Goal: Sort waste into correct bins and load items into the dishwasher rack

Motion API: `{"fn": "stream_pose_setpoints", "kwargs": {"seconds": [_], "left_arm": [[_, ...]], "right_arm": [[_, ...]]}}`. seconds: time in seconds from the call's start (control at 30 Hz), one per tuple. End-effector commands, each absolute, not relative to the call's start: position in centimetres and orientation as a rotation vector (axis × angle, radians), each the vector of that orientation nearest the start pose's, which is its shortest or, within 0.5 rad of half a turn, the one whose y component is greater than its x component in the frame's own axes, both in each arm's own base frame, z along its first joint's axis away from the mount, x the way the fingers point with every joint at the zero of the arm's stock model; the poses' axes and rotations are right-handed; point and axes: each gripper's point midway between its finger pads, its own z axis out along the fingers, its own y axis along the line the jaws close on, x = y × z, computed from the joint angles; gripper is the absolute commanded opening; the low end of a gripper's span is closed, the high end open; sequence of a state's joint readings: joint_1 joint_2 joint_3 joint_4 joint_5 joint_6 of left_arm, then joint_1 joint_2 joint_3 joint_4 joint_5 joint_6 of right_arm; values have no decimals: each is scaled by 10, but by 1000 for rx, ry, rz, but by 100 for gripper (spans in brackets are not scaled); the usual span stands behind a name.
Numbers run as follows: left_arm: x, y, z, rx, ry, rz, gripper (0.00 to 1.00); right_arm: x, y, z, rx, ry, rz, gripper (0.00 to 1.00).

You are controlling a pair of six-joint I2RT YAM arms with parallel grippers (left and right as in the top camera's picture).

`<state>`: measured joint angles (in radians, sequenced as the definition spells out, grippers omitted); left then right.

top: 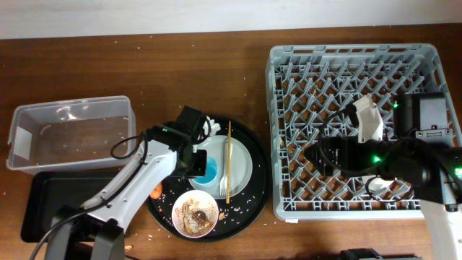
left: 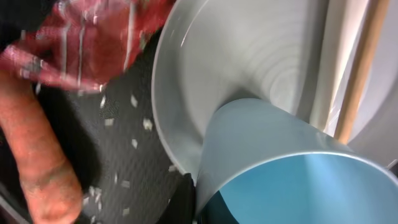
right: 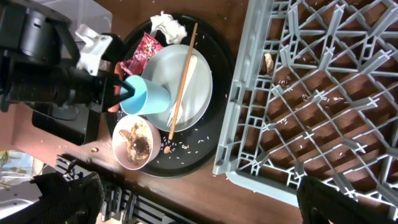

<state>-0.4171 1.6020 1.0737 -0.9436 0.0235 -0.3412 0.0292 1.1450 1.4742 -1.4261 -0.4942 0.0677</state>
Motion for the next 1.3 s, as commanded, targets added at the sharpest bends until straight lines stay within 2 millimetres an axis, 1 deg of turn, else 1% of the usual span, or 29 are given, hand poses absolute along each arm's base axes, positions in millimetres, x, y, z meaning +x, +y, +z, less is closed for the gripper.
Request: {"fn": "stream_pose_setpoints", "kwargs": {"seconds": [0.0,0.03,0.07,0.1,0.17,0.2,0.23,0.33,0.37,0.4,0.47,0.5,0.57,0.63,0.67,0.73,0.77,0.8,0.83,0.87,0.9,0.93,0.97,1.03,1.07,1.1,1.17,1.2,1.27], "left_arm": [[297,-121,129,109,2919,-283,0],[306,-122,160,145,2828,-411,0],[313,-129,193,218,2702,-607,0],[313,-141,225,336,2538,-862,0],[302,-150,287,479,2189,-1348,0],[288,-155,315,578,2003,-1525,0],[280,-159,329,623,1912,-1611,0],[267,-161,351,688,1760,-1736,0],[266,-161,351,689,1760,-1736,0],[265,-163,352,696,1757,-1738,0],[259,-169,354,728,1750,-1748,0],[255,-174,354,750,1747,-1760,0],[255,-175,354,752,1747,-1761,0],[255,-175,354,756,1744,-1754,0],[256,-175,355,764,1737,-1748,0],[257,-175,356,782,1721,-1731,0],[258,-175,356,785,1719,-1728,0],[258,-175,355,783,1726,-1720,3],[261,-175,351,777,1747,-1697,31],[264,-174,347,770,1771,-1668,75],[267,-174,343,762,1799,-1634,93],[276,-172,331,741,1870,-1545,99],[281,-170,324,714,1921,-1502,99],[286,-168,317,694,1964,-1454,99],[287,-168,315,691,1971,-1443,99],[287,-167,314,687,1979,-1440,99],[289,-163,299,638,2079,-1373,99],[291,-159,290,612,2139,-1325,99],[294,-151,273,567,2241,-1224,99]], "right_arm": [[223,89,289,-120,2617,681,99],[223,89,288,-119,2620,683,99],[222,93,290,-128,2614,718,99],[221,106,298,-163,2575,829,99],[224,138,320,-336,2439,982,88],[223,160,329,-454,2373,1024,88],[222,189,338,-587,2302,1069,89],[223,236,353,-781,2149,1130,89],[226,244,356,-807,2117,1135,89],[235,253,360,-829,2066,1139,90],[245,261,362,-842,2029,1152,92],[235,278,375,-969,1899,1273,92],[229,287,379,-1033,1840,1312,84],[223,287,380,-1049,1834,1344,66],[221,287,381,-1058,1827,1362,64],[217,287,382,-1070,1821,1385,52],[217,287,382,-1069,1824,1385,52],[218,287,382,-1066,1825,1381,49],[222,284,382,-1044,1836,1341,49],[228,278,381,-1004,1862,1279,49],[234,270,378,-955,1896,1217,49],[251,239,373,-768,2011,1100,49],[262,210,368,-621,2090,1016,49],[274,160,356,-406,2191,907,49],[280,127,343,-260,2262,821,49],[284,91,327,-94,2341,718,49],[279,3,283,331,2523,373,49],[274,-24,268,466,2579,271,49],[275,-29,250,506,2654,262,50]]}}
